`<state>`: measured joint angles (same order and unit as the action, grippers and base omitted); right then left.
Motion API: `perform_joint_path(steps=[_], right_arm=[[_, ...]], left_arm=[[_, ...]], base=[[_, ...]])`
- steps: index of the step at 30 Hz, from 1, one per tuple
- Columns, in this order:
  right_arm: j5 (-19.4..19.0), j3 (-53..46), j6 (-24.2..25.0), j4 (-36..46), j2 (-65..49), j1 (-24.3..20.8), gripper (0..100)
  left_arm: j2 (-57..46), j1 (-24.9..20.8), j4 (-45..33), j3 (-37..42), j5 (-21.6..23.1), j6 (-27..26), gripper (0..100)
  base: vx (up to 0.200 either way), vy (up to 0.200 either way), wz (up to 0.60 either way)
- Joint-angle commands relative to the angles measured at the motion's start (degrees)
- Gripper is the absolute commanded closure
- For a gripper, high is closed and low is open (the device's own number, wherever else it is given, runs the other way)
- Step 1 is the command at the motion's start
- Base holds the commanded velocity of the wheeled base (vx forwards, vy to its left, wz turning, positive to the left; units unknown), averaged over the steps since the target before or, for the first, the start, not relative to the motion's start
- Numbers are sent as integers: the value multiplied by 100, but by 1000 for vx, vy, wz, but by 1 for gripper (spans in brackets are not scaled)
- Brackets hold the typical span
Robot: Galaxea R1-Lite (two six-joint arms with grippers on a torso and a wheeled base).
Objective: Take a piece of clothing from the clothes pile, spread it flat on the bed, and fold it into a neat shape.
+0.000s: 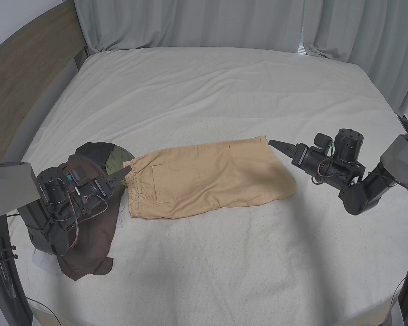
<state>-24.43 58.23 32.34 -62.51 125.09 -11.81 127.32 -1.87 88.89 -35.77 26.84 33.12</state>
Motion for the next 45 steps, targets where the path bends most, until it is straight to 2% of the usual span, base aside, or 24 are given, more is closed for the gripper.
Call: perform_joint_path(steps=[1,9,22,25,26,28,37,45], right_arm=[[0,-1069,255,-692,-520,-234,0],[8,-1877,273,-1360,-406,-339,0],[35,-2097,255,-1290,33,-568,0],[35,-2106,264,-1298,121,-594,0],[35,-2106,264,-1334,218,-594,0],[35,-2106,264,-1334,306,-612,0],[26,-1956,290,-1360,789,-629,0],[44,-1596,422,-1378,1299,-629,0]], left_arm=[[-656,11,-4,544,146,-465,0],[-691,11,-12,799,137,-1625,0],[-919,11,-4,870,128,-2715,0],[-1042,2,-4,966,216,-2908,0],[-1060,2,-4,1037,427,-3057,0],[-1069,20,5,1045,550,-3216,0],[-1192,55,-4,1063,655,-3532,0],[-1174,143,-4,1063,655,-3558,0]], base=[[0,0,0],[0,0,0],[0,0,0],[0,0,0],[0,0,0],[0,0,0],[0,0,0],[0,0,0]])
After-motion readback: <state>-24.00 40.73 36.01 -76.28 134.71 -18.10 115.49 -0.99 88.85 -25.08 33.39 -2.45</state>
